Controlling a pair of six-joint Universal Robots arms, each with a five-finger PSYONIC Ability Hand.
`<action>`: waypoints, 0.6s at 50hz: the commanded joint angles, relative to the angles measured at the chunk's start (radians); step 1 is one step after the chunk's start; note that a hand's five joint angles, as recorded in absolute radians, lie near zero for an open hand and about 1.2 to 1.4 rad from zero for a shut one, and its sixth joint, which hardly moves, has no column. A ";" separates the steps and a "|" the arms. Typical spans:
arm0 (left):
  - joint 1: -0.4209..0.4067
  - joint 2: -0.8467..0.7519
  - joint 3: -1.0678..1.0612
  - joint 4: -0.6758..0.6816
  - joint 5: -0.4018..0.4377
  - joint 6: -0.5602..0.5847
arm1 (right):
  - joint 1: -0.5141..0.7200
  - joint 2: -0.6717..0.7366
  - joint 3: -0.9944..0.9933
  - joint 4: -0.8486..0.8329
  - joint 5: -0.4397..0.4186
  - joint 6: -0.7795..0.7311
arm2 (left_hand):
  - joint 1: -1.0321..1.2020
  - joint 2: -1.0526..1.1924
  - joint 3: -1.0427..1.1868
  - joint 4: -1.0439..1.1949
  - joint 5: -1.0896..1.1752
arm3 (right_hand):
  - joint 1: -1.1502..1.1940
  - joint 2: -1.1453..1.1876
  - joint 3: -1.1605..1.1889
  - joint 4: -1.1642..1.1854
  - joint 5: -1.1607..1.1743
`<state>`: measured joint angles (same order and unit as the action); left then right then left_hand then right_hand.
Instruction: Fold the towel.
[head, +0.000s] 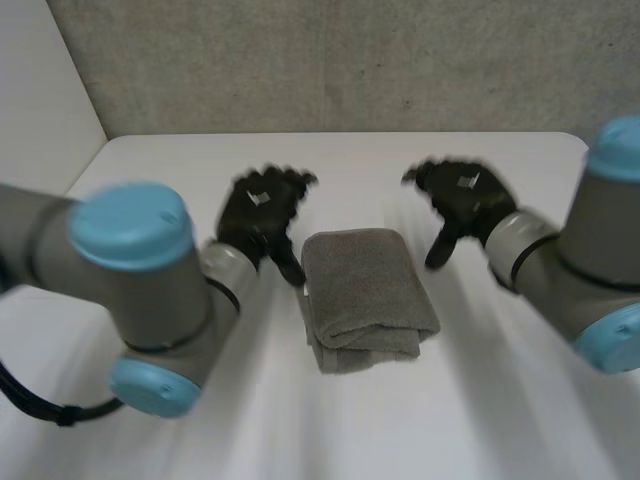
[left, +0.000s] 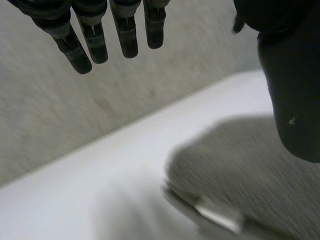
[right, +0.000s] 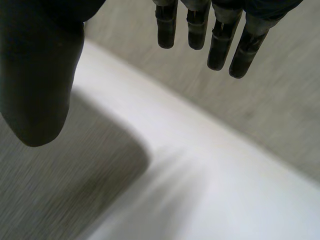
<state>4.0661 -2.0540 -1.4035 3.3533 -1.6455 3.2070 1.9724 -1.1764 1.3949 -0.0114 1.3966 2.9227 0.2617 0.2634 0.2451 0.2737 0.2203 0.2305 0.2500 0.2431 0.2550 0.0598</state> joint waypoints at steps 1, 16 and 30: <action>0.054 0.189 0.071 -0.130 -0.030 -0.076 | -0.007 -0.181 -0.066 0.013 0.160 0.058 | -0.081 -0.082 -0.064 -0.093 -0.214 | -0.056 -0.075 -0.069 -0.080 -0.060; 0.154 0.308 0.196 -0.459 -0.042 -0.156 | -0.064 -0.224 -0.071 0.093 0.197 0.053 | -0.081 -0.082 -0.064 -0.093 -0.214 | -0.056 -0.075 -0.069 -0.080 -0.060; 0.154 0.302 0.184 -0.459 -0.039 -0.151 | -0.061 -0.227 -0.047 0.079 0.177 0.061 | -0.081 -0.082 -0.064 -0.093 -0.214 | -0.056 -0.075 -0.069 -0.080 -0.060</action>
<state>4.2221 -1.7509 -1.2141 2.8919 -1.6871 3.0525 1.9027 -1.4036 1.3291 0.0801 1.5771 2.9819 0.2610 0.2634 0.2448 0.2737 0.2200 0.2302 0.2500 0.2431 0.2554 0.0598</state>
